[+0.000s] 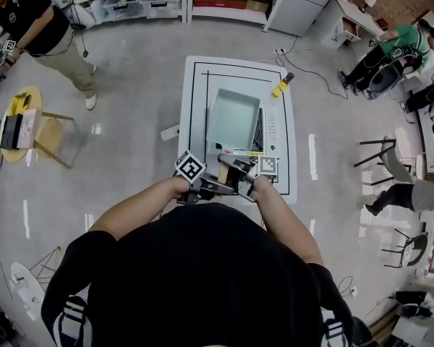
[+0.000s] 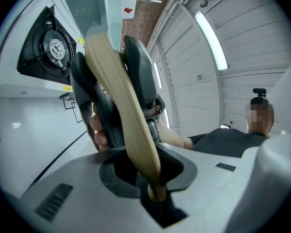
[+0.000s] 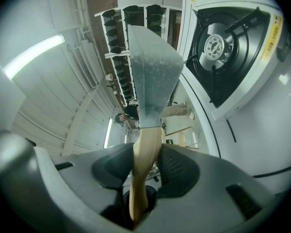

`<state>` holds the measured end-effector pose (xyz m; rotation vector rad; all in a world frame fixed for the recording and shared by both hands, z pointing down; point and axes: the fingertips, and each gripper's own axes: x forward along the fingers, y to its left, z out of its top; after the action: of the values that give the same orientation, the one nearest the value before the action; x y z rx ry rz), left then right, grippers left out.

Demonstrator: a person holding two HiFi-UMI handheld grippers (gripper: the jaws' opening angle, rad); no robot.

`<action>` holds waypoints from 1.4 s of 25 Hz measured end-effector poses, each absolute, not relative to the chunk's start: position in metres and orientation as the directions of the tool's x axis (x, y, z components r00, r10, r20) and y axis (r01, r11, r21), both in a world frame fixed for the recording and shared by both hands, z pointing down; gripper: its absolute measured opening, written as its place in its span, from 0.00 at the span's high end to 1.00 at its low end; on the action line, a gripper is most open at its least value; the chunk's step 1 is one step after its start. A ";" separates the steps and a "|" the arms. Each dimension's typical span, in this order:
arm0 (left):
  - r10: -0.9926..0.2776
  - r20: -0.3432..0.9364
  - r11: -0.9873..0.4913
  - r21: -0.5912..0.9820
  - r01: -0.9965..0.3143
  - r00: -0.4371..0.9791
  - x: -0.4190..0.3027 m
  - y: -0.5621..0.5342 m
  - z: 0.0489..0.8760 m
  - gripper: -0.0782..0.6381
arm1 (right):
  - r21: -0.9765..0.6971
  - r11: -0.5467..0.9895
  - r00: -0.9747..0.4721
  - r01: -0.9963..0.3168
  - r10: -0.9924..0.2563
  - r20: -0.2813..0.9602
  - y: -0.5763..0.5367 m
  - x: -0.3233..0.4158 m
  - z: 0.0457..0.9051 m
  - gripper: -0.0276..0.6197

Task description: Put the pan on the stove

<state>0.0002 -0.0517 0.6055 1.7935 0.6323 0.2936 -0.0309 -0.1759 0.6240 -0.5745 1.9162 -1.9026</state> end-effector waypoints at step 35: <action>0.430 -0.088 -0.211 0.958 0.195 0.898 0.096 -0.087 0.608 0.78 | -0.999 -0.006 -0.912 0.040 -0.409 -0.034 -0.207 0.046 0.623 0.74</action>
<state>0.0963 -0.0870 0.6081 1.7935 0.4702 0.2304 0.0459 -0.2068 0.6228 -0.3841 1.9590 -1.9881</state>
